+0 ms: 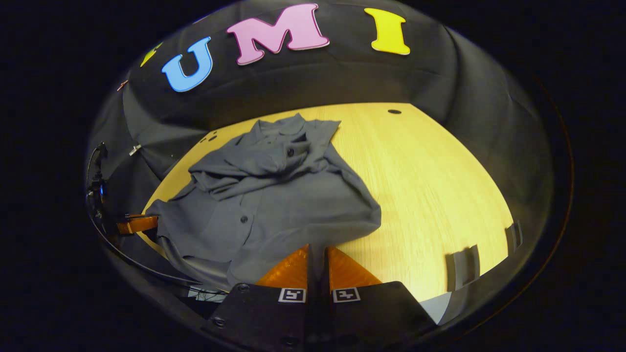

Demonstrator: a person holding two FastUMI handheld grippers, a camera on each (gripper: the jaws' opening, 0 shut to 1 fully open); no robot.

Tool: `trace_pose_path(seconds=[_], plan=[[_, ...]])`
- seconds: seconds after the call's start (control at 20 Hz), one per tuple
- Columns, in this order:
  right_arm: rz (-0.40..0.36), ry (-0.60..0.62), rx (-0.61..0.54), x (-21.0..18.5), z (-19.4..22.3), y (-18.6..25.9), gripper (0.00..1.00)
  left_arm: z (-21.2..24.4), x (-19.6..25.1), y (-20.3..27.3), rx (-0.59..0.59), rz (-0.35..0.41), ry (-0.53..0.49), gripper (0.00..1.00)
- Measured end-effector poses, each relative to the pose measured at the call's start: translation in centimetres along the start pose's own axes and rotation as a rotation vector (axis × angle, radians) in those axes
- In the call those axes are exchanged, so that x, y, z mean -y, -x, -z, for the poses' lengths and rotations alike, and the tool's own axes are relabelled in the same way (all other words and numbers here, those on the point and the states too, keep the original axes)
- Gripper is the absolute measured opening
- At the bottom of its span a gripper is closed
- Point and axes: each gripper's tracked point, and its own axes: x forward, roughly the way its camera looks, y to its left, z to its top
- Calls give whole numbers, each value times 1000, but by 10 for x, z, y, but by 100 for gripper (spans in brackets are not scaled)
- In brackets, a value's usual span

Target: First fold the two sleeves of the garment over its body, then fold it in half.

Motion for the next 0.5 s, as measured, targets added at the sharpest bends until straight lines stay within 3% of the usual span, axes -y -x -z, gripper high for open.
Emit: trace_pose_path(seconds=[0.05, 0.5], plan=[[-4, -3, 28, -1, -14, 1, 5, -15, 0, 2, 26, -1, 13, 9], [-17, 29, 254, -3, -138, 2, 5, -125, -7, -5, 219, 9, 34, 6]])
